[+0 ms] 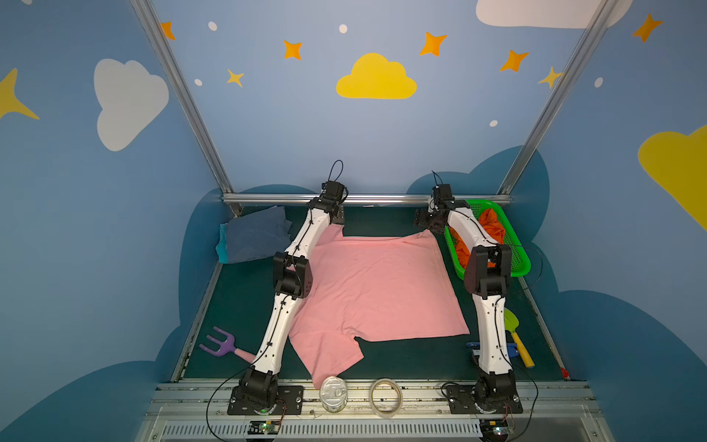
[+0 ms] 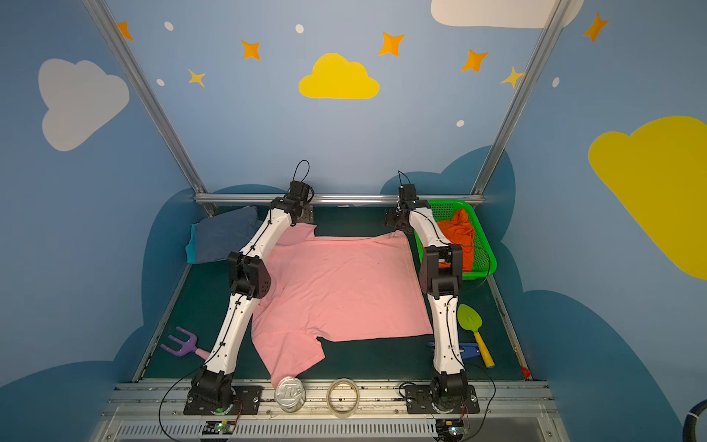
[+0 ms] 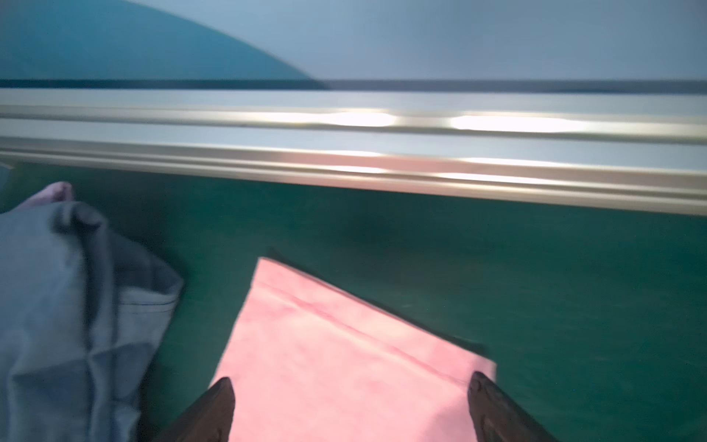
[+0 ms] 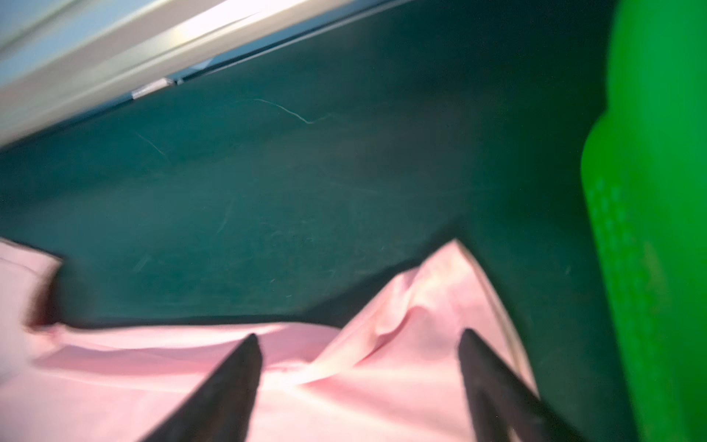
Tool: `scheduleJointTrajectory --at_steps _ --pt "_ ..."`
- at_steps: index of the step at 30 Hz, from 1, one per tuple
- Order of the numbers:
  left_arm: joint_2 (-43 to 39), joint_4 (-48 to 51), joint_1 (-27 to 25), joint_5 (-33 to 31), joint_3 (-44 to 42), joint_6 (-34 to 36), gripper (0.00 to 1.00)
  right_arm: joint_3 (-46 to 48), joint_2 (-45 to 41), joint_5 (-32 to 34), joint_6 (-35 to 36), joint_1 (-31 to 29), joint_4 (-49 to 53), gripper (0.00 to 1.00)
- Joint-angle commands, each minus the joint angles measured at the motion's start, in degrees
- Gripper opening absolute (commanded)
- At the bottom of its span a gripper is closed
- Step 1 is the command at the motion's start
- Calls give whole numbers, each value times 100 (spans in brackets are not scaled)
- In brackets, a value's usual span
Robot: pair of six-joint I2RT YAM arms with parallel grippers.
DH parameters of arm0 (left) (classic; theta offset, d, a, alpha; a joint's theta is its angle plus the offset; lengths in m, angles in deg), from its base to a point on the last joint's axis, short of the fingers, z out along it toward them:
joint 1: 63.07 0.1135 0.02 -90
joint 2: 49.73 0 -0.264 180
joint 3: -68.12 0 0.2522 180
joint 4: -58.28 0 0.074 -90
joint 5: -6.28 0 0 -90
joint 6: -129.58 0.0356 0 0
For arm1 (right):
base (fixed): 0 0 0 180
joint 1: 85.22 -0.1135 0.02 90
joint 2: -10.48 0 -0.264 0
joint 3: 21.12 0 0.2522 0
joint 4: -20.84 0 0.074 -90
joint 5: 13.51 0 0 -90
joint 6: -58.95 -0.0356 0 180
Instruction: Fold and stack the t-shirts
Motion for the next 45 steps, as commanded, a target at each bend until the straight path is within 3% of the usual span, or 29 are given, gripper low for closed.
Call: scheduleJointTrajectory --at_steps 1,10,15,16,18,20,23,26,43,45 --pt "216 131 123 -376 -92 112 95 -388 364 2 -18 -8 386 86" --pt "402 371 388 684 -175 -423 94 -700 800 142 -62 -153 579 85" --pt "512 395 556 1161 -225 -753 81 -827 1005 222 -60 -239 616 80" --pt "521 397 597 1262 -222 -799 76 -823 1012 222 -81 -236 581 76" --pt "530 388 665 1437 -212 -881 64 -822 1043 205 -119 -232 510 57" --pt "517 385 728 1496 -213 -962 45 -820 1027 269 -154 -234 437 26" --pt "496 390 833 1612 -195 -1060 20 -826 970 368 -140 -220 353 11" --pt "396 418 922 1635 -183 -1094 4 -822 872 454 -93 -204 304 3" --pt "-960 351 831 1428 -678 -982 4 -168 -70 565 321 -138 -46 0" --pt "-864 365 821 1331 -617 -938 8 -168 -71 575 348 -120 -55 10"
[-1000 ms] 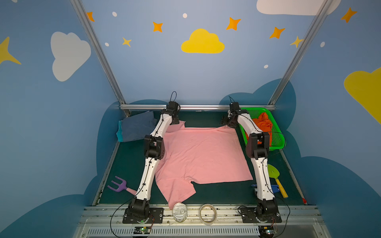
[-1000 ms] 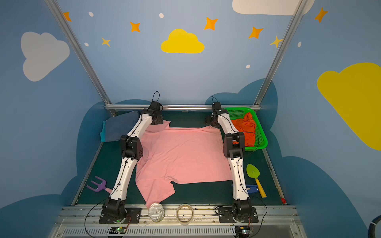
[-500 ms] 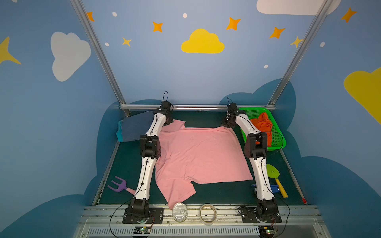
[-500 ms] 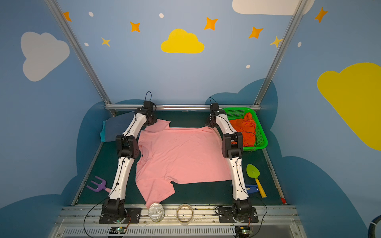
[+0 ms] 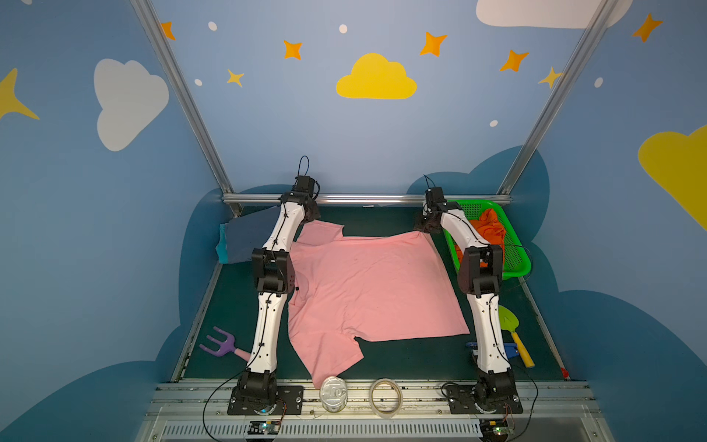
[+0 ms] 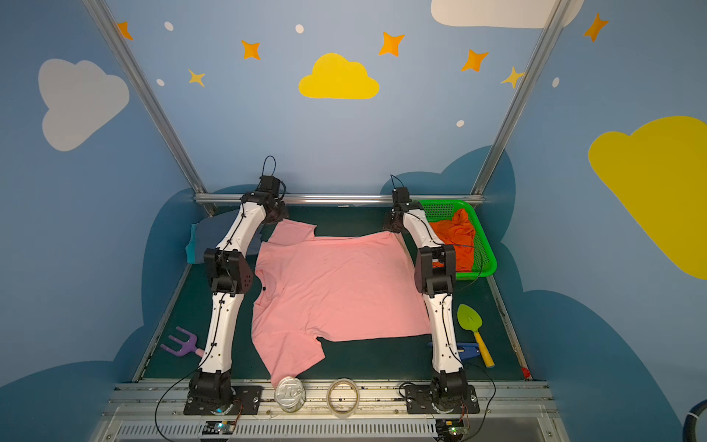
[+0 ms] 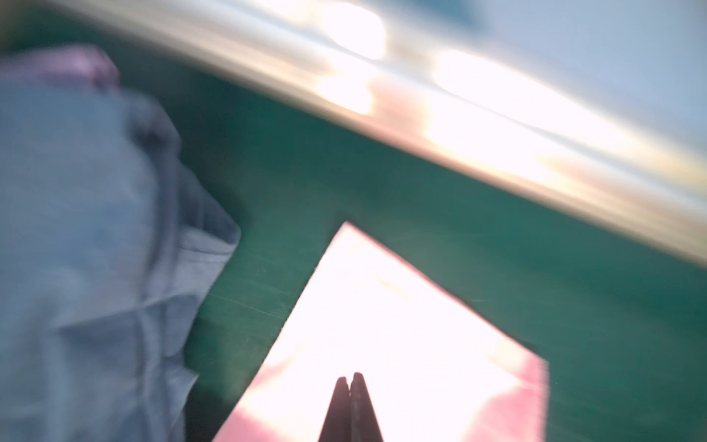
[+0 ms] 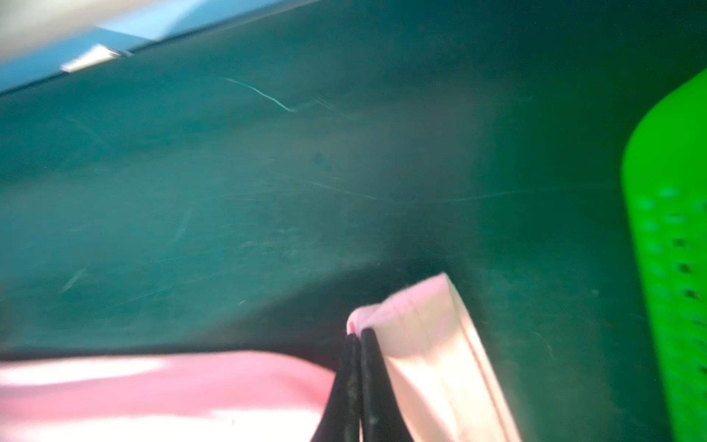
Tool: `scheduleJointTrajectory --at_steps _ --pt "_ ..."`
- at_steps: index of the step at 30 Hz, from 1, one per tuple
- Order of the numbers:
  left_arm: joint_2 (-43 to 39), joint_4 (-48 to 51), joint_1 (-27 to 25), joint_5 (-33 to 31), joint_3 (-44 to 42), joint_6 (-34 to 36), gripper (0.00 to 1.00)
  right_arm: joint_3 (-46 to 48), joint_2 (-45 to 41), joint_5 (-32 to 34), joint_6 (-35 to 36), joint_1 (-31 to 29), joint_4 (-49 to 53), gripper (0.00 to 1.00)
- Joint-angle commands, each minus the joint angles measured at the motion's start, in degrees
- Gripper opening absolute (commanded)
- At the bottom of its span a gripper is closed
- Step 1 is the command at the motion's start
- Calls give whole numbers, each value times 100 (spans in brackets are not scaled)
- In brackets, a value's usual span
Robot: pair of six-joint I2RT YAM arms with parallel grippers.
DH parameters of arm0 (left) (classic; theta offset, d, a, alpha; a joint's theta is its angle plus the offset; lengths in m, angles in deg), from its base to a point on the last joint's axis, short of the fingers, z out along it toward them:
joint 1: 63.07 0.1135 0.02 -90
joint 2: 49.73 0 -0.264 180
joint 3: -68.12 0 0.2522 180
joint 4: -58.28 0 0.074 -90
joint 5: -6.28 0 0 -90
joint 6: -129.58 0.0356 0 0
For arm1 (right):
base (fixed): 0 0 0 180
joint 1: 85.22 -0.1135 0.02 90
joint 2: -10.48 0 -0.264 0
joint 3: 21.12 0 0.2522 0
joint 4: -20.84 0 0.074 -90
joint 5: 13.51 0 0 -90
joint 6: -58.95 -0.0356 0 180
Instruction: Fold and stack the t-shirts
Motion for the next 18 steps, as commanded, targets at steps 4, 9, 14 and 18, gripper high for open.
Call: scheduleJointTrajectory --at_steps 4,9,14,18 --pt "377 239 -22 -225 444 60 65 66 -299 104 130 45 -198 51" --pt "813 196 -14 -304 628 4 83 -121 -141 157 112 44 -180 62" --pt "1072 80 18 -241 628 -35 85 -389 113 113 51 0 -93 62" --pt "1254 -60 31 -18 619 -20 87 -602 353 145 21 -72 -15 67"
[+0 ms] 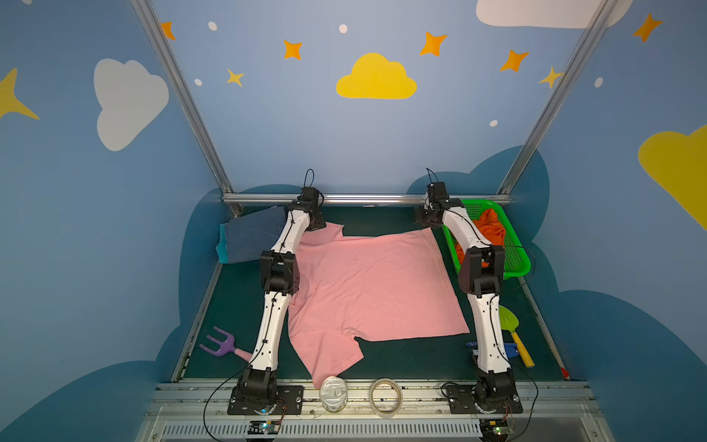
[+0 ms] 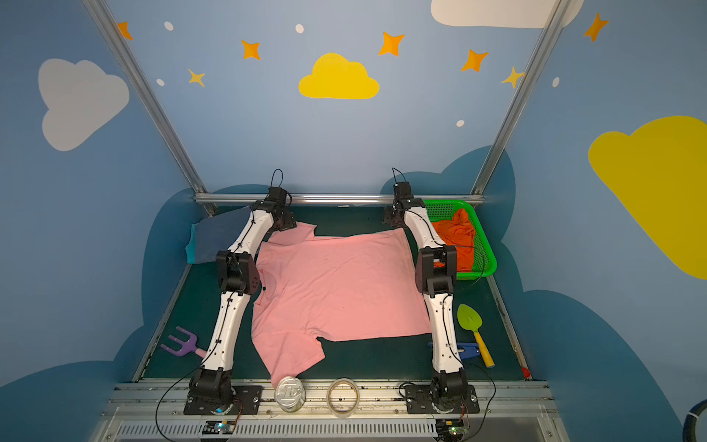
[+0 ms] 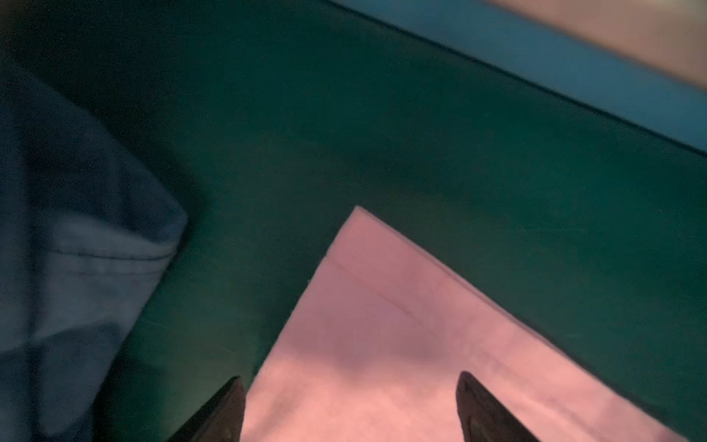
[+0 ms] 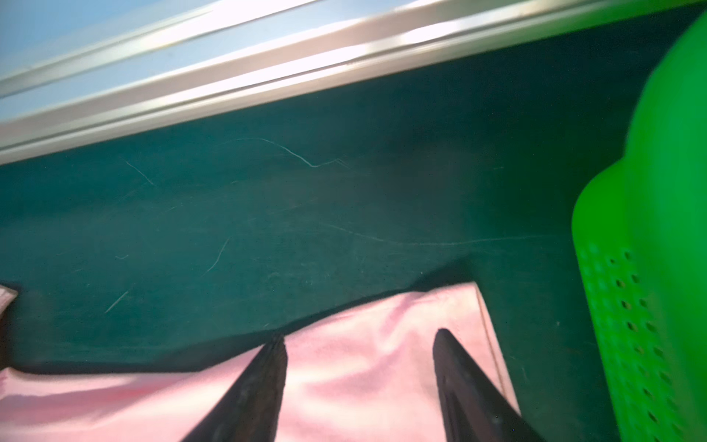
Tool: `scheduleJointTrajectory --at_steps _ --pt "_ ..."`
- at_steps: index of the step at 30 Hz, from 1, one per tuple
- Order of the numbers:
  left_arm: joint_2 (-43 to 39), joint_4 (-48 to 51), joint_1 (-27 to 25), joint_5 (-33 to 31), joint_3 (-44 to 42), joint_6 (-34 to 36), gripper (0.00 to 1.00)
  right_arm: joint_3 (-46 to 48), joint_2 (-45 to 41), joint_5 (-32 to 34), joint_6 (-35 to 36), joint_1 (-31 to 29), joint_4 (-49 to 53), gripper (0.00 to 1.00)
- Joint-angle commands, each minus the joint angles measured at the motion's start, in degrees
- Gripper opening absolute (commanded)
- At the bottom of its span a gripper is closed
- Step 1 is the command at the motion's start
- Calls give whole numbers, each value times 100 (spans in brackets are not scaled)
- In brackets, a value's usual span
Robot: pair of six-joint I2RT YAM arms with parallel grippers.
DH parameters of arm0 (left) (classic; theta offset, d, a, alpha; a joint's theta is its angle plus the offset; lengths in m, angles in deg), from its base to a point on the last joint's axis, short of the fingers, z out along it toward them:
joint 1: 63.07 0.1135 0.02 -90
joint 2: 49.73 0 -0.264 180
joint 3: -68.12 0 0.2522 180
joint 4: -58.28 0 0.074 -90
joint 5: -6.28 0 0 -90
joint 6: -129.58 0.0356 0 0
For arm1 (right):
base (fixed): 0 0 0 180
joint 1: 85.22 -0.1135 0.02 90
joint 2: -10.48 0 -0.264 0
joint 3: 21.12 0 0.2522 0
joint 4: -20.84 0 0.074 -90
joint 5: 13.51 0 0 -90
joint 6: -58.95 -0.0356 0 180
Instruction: Fold and stack the t-shirts
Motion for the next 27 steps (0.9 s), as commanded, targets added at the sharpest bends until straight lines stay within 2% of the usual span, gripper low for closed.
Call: scheduleJointTrajectory --at_steps 1,5,7,10,14,16,27 --pt "93 -96 38 155 51 -11 87 -330 338 96 -28 -88 216 71" --pt "235 -99 59 290 51 -2 87 -536 551 146 -23 -123 418 77" --pt "272 -101 73 367 95 -17 80 -530 587 127 -49 -123 434 77" --pt "273 -133 108 378 86 -87 42 -528 598 91 -83 -125 432 77" --pt "282 -91 197 465 86 -223 7 -531 574 104 -107 -135 433 77" --pt "240 -45 237 480 79 -282 4 -524 551 108 -94 -145 453 77" --pt "-622 -95 241 562 -331 -290 4 -496 625 311 1 -93 515 79"
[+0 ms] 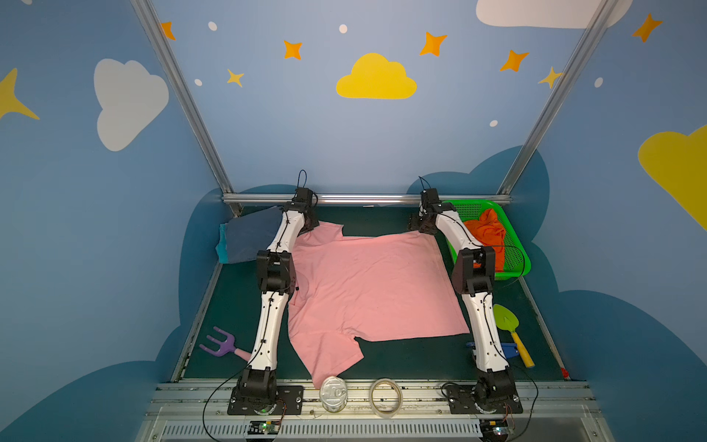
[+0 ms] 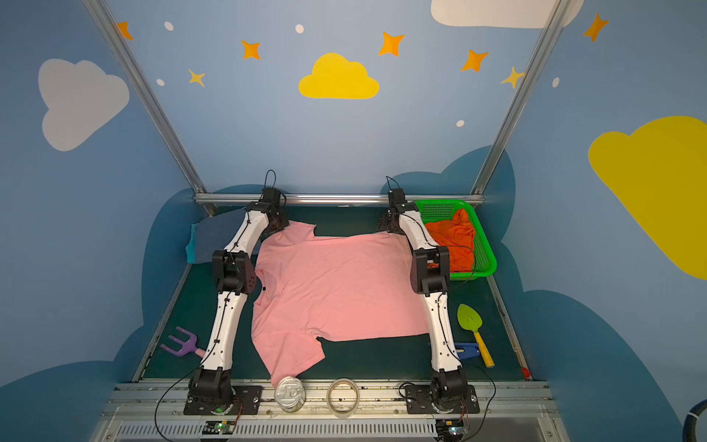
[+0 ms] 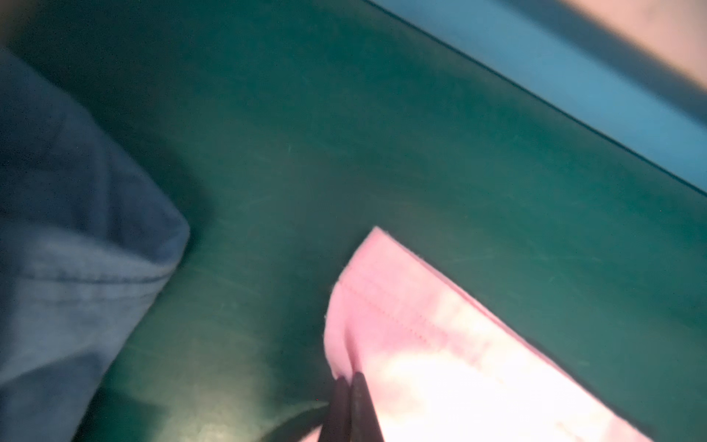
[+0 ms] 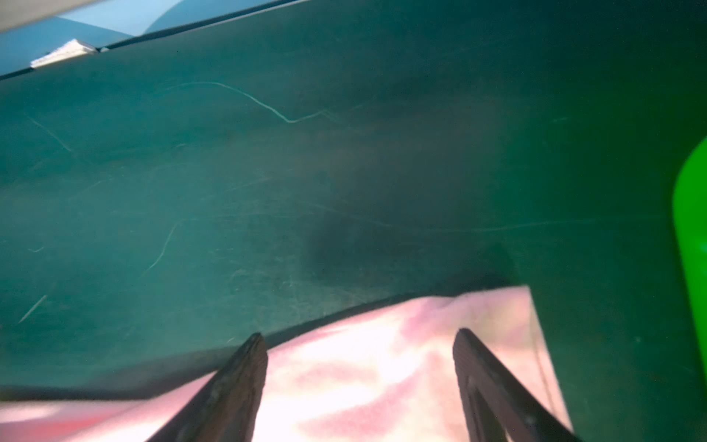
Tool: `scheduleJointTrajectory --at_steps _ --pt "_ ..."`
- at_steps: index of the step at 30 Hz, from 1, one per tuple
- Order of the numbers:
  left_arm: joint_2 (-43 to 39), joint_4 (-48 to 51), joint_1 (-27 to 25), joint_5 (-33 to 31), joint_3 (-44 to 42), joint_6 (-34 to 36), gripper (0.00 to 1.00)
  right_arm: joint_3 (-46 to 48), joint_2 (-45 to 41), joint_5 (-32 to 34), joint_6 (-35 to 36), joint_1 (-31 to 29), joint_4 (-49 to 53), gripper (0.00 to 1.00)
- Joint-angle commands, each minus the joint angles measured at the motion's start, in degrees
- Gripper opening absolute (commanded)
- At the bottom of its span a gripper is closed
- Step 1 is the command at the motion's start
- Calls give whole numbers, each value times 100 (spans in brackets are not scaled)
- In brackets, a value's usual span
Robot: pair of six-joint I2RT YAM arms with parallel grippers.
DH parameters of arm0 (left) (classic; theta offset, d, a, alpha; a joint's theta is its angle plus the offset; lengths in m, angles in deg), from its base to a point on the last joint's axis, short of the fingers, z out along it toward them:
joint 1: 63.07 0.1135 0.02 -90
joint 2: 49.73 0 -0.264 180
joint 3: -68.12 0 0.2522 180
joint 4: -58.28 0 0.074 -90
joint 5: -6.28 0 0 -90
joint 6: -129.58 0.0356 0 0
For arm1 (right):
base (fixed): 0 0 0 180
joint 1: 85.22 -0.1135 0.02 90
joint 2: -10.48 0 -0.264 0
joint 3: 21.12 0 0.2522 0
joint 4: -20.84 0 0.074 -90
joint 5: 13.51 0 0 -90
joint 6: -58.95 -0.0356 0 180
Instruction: Fold and stack the t-shirts
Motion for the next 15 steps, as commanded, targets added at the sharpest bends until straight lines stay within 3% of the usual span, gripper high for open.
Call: scheduleJointTrajectory --at_steps 1,8,11,12,13,14,15 --pt "-571 107 23 99 -87 -34 4 -94 110 140 16 21 152 80" --pt "-745 105 -23 199 -87 -83 4 -463 447 85 -97 30 200 80" --pt "-751 161 -57 274 -78 -108 4 -556 503 -59 -57 8 175 60" --pt "-762 199 -60 309 -78 -125 4 -567 507 -62 -46 -2 171 47" --pt "-771 232 -60 345 -86 -155 4 -568 504 -53 -56 -3 185 24" --pt "-789 267 -58 384 -87 -183 4 -573 505 -46 -69 5 192 11" --pt "-822 300 -58 411 -87 -226 4 -558 497 -32 -60 12 192 6"
